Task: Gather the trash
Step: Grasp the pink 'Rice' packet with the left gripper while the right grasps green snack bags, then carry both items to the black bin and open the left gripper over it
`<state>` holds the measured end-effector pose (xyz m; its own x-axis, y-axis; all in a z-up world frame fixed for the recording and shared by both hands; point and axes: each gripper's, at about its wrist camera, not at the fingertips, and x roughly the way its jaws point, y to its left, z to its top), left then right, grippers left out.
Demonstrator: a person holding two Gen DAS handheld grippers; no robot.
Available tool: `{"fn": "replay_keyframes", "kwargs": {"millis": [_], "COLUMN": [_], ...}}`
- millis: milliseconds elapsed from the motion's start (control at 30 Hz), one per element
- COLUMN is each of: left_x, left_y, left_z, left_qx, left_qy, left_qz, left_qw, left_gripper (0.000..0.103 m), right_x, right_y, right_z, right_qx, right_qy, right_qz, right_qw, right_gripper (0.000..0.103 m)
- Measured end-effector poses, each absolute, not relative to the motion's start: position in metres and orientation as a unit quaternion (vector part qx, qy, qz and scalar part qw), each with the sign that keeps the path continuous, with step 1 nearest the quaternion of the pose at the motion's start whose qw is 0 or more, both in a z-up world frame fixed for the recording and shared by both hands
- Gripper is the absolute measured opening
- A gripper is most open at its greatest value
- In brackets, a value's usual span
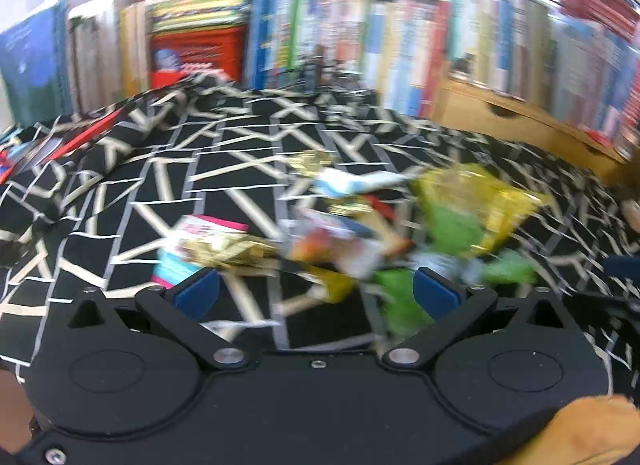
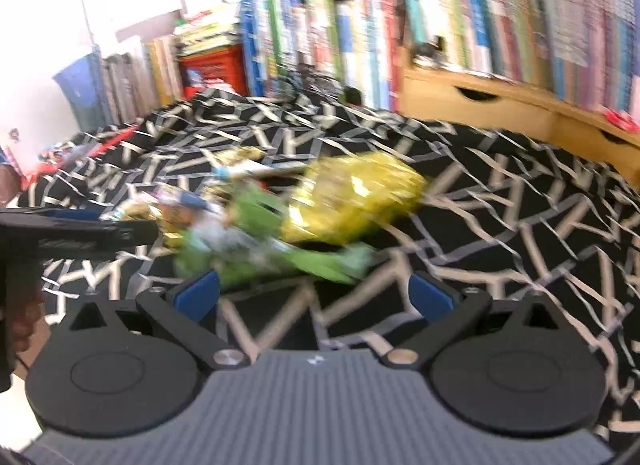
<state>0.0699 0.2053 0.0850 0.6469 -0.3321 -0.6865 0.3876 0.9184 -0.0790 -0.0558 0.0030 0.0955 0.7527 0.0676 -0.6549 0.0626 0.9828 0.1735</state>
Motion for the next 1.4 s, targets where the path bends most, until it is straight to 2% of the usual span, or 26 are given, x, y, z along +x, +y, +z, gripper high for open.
{"fn": "replay_keyframes", "kwargs": {"millis": [133, 333, 467, 633, 800, 1000, 1067, 1400], "left_x": [0.108, 0.139, 0.147, 0.151, 0.160, 0.155, 0.152, 0.147], "left_y": [0.236, 0.267, 0.268, 0.257, 0.255, 0.258, 0.257, 0.259], "left_z": [0.079, 0.064, 0.048, 0.032, 0.022, 0.024, 0.026, 0.030], "left_qx": [0.038, 0.065, 0.092, 0.150, 0.154, 0.155, 0.154, 0.140], "left_qy": [0.388, 0.402, 0.421, 0.400, 0.408, 0.386, 0.382, 0.379], "left_qz": [-0.187, -0.205, -0.251, -0.244, -0.244, -0.272, -0.281, -0.269], "left_qw": [0.902, 0.890, 0.867, 0.870, 0.866, 0.868, 0.867, 0.874], "left_gripper": [0.103, 0.103, 0.103, 0.103, 0.099, 0.066, 0.048, 0.045], "right_x": [-0.031, 0.004, 0.022, 0.043, 0.053, 0.055, 0.054, 0.038], "right_y": [0.036, 0.075, 0.091, 0.102, 0.107, 0.107, 0.106, 0.111], "right_z": [0.100, 0.085, 0.069, 0.057, 0.051, 0.051, 0.051, 0.059], "right_qx": [0.078, 0.044, 0.027, 0.010, -0.017, -0.026, -0.024, -0.007], "right_qy": [0.347, 0.369, 0.393, 0.412, 0.425, 0.426, 0.426, 0.399], "right_qz": [0.025, 0.039, 0.036, 0.034, 0.026, 0.005, -0.006, -0.029], "right_qw": [0.934, 0.928, 0.918, 0.910, 0.905, 0.904, 0.904, 0.916], "right_gripper": [0.103, 0.097, 0.097, 0.098, 0.099, 0.080, 0.074, 0.067]}}
